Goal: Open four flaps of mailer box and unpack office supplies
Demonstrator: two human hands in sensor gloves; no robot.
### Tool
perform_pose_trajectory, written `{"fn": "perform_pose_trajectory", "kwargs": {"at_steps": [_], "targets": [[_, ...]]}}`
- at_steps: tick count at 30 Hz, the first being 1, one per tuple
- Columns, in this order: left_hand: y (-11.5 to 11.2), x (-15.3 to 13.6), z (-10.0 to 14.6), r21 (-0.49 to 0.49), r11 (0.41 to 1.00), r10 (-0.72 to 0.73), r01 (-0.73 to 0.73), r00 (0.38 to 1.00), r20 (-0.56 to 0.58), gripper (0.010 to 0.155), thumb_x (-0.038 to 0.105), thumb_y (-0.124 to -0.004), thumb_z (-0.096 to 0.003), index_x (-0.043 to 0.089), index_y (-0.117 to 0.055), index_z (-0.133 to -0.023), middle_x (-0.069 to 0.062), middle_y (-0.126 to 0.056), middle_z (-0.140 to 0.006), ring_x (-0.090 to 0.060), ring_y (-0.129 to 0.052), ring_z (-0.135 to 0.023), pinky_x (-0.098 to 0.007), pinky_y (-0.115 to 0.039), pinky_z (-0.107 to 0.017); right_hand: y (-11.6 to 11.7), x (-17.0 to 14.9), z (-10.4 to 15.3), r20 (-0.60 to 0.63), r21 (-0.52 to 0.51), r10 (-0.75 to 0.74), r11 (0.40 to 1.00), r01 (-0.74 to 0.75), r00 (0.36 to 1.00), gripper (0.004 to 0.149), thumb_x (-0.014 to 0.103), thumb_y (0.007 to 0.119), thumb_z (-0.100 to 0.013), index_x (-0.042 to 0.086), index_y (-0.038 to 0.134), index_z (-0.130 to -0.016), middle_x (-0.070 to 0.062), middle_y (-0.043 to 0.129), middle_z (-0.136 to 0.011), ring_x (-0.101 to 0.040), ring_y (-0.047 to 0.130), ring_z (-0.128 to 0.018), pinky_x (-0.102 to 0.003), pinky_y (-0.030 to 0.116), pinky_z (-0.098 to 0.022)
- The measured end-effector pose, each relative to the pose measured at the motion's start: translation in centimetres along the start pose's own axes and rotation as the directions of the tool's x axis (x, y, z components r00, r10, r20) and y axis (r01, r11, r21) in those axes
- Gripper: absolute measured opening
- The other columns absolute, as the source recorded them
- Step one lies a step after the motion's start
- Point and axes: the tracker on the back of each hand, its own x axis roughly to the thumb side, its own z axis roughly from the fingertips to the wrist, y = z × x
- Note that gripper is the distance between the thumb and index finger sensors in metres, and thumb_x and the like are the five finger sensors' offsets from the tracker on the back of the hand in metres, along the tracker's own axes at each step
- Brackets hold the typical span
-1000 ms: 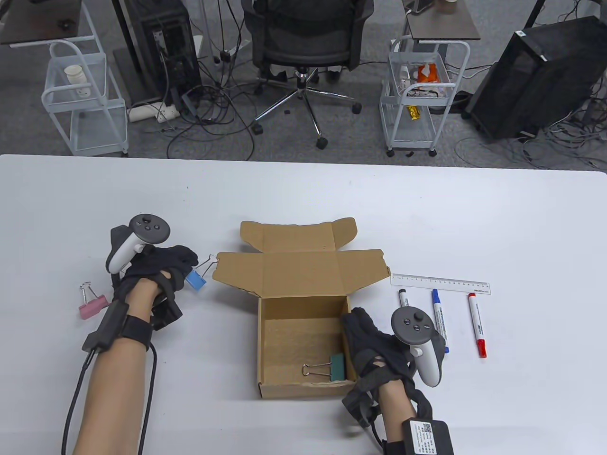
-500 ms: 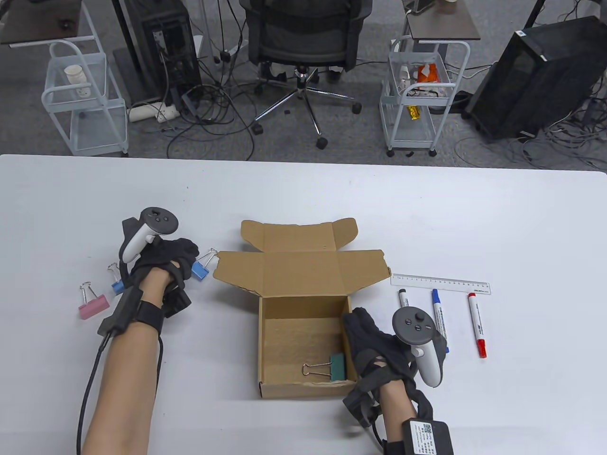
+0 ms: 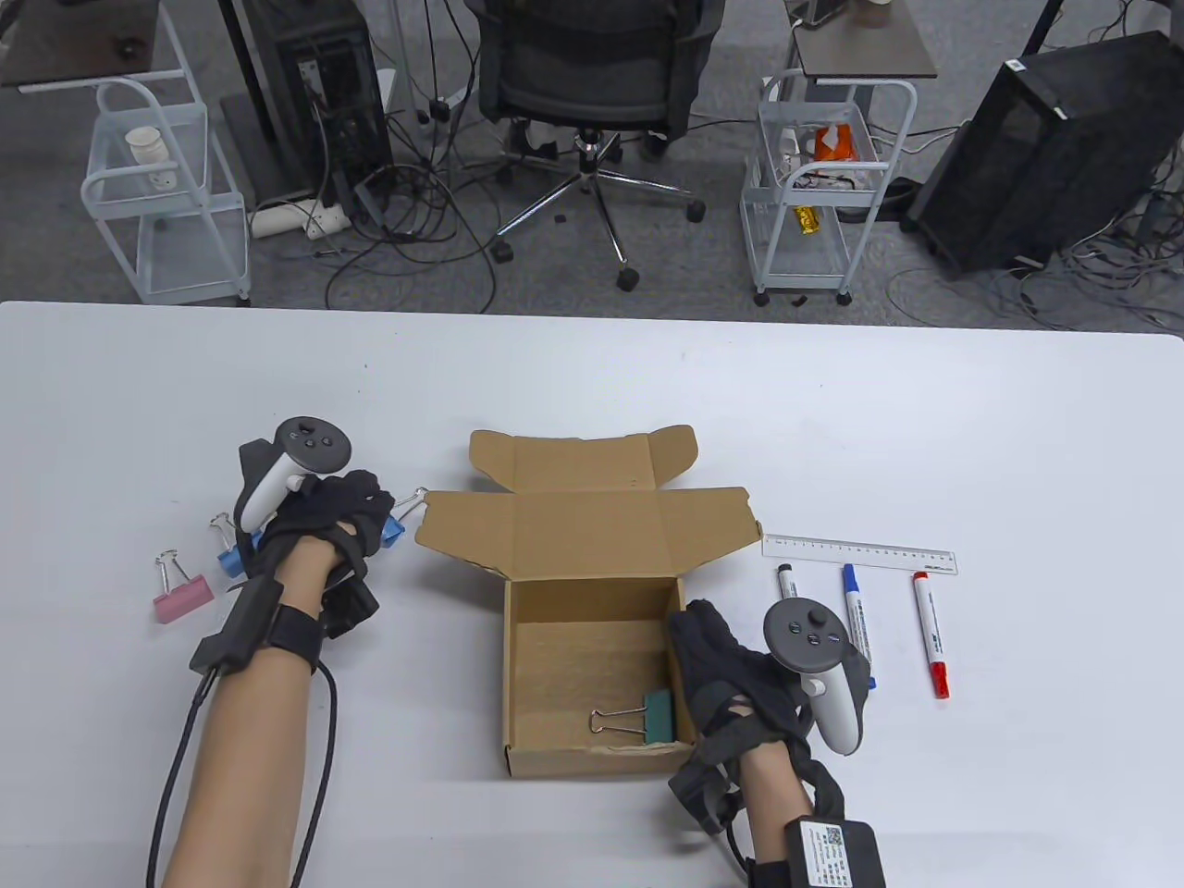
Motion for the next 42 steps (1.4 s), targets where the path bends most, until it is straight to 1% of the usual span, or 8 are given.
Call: {"fn": "perform_pose_trajectory", "kwargs": {"at_steps": [8, 9, 11, 16, 21, 26, 33, 42], "targets": [[0.8, 1.1, 2.9, 0.024, 1.000, -0.016, 0.014, 0.997, 0.080, 0.067, 0.042, -0.065, -0.0596, 0.008, -0.046, -0.114, -0.026, -0.044, -0.120, -0.058, -0.053, -0.107, -0.064, -0.058, -0.074, 0.0, 0.1, -0.1, 0.001, 0.004, 0.004, 1.000, -0.004, 1.000, 0.076, 0.048, 0.047, -0.065, -0.009, 0.030, -0.113, -0.039, 0.041, -0.119, -0.065, 0.049, -0.102, -0.072, 0.049, -0.071], [1.0, 1.2, 3.3, 0.024, 0.999, -0.024, 0.023, 0.996, 0.086, 0.067, 0.042, -0.065, -0.0596, 0.009, -0.046, -0.114, -0.025, -0.043, -0.121, -0.058, -0.051, -0.108, -0.065, -0.055, -0.074, 0.1, 0.1, -0.1, 0.001, 0.005, 0.004, 1.000, -0.004, 1.000, 0.076, 0.048, 0.047, -0.065, -0.009, 0.030, -0.113, -0.040, 0.041, -0.118, -0.065, 0.049, -0.102, -0.072, 0.049, -0.071], [1.2, 1.5, 4.2, 0.036, 0.998, -0.051, 0.048, 0.995, 0.089, 0.067, 0.042, -0.065, -0.0597, 0.010, -0.044, -0.115, -0.024, -0.041, -0.122, -0.057, -0.046, -0.110, -0.067, -0.050, -0.075, 0.0, 0.1, 0.0, 0.001, 0.003, 0.007, 1.000, -0.007, 1.000, 0.076, 0.048, 0.047, -0.065, -0.009, 0.030, -0.113, -0.040, 0.041, -0.119, -0.065, 0.049, -0.101, -0.072, 0.049, -0.071], [1.7, 1.9, 6.3, 0.076, 0.994, -0.086, 0.078, 0.991, 0.106, 0.068, 0.044, -0.064, -0.0595, 0.011, -0.042, -0.115, -0.023, -0.038, -0.123, -0.055, -0.042, -0.112, -0.068, -0.049, -0.075, 0.1, 0.1, -0.1, 0.001, 0.003, 0.003, 1.000, -0.003, 1.000, 0.076, 0.048, 0.046, -0.065, -0.009, 0.030, -0.113, -0.040, 0.041, -0.118, -0.065, 0.049, -0.101, -0.072, 0.049, -0.071], [1.8, 2.4, 8.3, 0.096, 0.982, -0.172, 0.161, 0.978, 0.116, 0.072, 0.047, -0.064, -0.0592, 0.013, -0.037, -0.117, -0.021, -0.030, -0.125, -0.054, -0.032, -0.114, -0.072, -0.038, -0.074, 0.0, 0.1, -0.1, 0.004, 0.000, 0.015, 1.000, -0.015, 1.000, 0.076, 0.048, 0.046, -0.065, -0.009, 0.030, -0.113, -0.040, 0.041, -0.119, -0.065, 0.049, -0.102, -0.072, 0.049, -0.071], [1.8, 2.7, 10.0, 0.123, 0.974, -0.207, 0.192, 0.970, 0.126, 0.074, 0.049, -0.063, -0.0592, 0.016, -0.032, -0.117, -0.020, -0.023, -0.125, -0.052, -0.023, -0.115, -0.072, -0.033, -0.074, 0.1, 0.1, -0.1, 0.001, 0.005, 0.006, 1.000, -0.006, 1.000, 0.076, 0.048, 0.046, -0.065, -0.009, 0.030, -0.113, -0.040, 0.041, -0.119, -0.066, 0.049, -0.101, -0.072, 0.049, -0.071], [1.3, 3.7, 12.3, 0.156, 0.964, -0.239, 0.213, 0.956, 0.168, 0.076, 0.050, -0.063, -0.0593, 0.017, -0.027, -0.117, -0.020, -0.018, -0.125, -0.051, -0.018, -0.114, -0.072, -0.030, -0.074, 0.1, 0.1, -0.1, 0.000, 0.005, -0.001, 1.000, 0.001, 1.000, 0.076, 0.048, 0.046, -0.065, -0.009, 0.030, -0.113, -0.040, 0.041, -0.119, -0.066, 0.049, -0.101, -0.072, 0.049, -0.071], [-0.8, 7.1, 15.4, 0.203, 0.933, -0.348, 0.299, 0.893, 0.284, 0.079, 0.053, -0.062, -0.0591, 0.019, -0.021, -0.117, -0.019, -0.012, -0.125, -0.051, -0.013, -0.114, -0.073, -0.027, -0.073, 0.1, 0.1, -0.1, 0.003, 0.017, -0.006, 1.000, 0.006, 1.000, 0.076, 0.048, 0.046, -0.065, -0.009, 0.030, -0.113, -0.040, 0.041, -0.119, -0.065, 0.048, -0.102, -0.072, 0.049, -0.071]]}}
